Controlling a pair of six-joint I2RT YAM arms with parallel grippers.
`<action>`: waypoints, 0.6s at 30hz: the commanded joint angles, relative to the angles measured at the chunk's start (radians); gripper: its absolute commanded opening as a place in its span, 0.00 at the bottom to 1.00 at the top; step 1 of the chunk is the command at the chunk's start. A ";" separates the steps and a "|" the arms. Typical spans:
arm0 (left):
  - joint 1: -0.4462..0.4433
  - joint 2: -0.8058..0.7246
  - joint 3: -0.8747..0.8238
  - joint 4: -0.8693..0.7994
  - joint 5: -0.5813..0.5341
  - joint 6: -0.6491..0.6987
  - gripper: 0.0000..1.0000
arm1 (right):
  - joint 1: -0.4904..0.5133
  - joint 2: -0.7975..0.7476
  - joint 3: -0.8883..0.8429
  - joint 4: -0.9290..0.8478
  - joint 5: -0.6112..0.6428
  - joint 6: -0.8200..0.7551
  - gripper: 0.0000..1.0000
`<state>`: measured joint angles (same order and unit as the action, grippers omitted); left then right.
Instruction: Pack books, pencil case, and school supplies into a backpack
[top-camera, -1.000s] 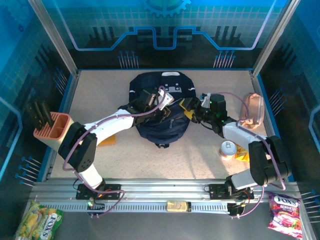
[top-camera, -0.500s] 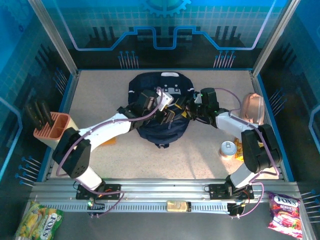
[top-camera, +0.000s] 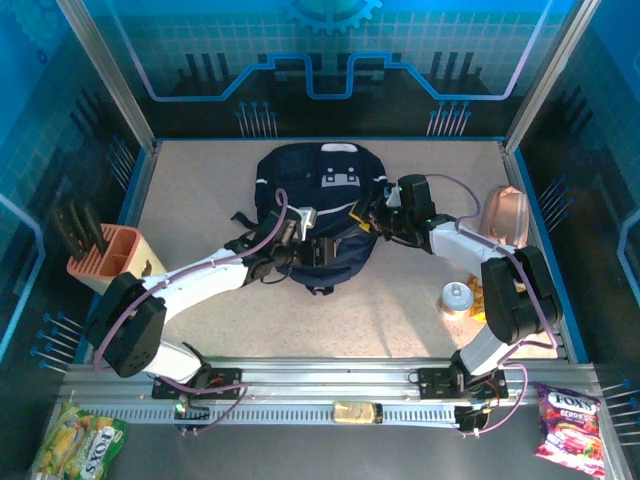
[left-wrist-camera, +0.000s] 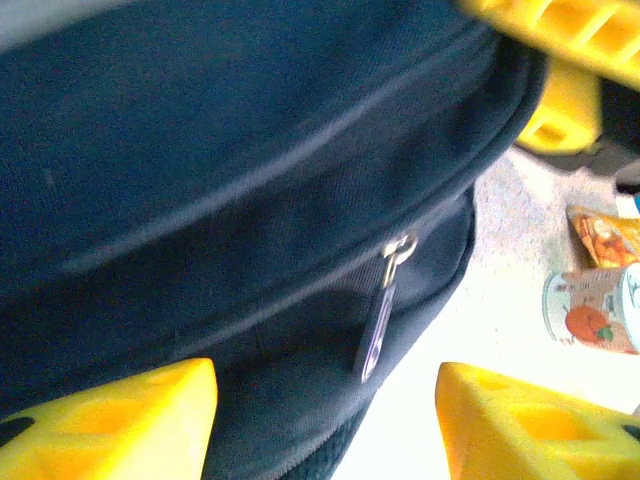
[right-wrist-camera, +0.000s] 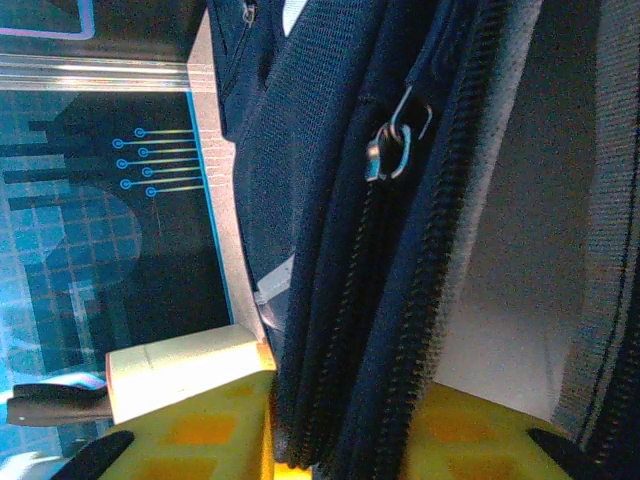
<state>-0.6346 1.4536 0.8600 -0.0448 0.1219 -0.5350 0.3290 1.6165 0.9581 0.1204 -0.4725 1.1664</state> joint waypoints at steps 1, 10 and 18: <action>-0.025 -0.007 -0.009 0.040 0.051 -0.095 0.57 | 0.014 -0.004 0.029 0.047 -0.009 -0.015 0.29; -0.054 0.076 0.045 0.072 0.024 -0.084 0.47 | 0.018 -0.005 0.012 0.085 -0.025 0.002 0.28; -0.055 0.119 0.086 0.104 0.005 -0.078 0.37 | 0.019 -0.005 -0.015 0.145 -0.036 0.028 0.29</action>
<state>-0.6811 1.5543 0.9089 0.0124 0.1322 -0.6048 0.3332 1.6165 0.9455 0.1802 -0.4797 1.1873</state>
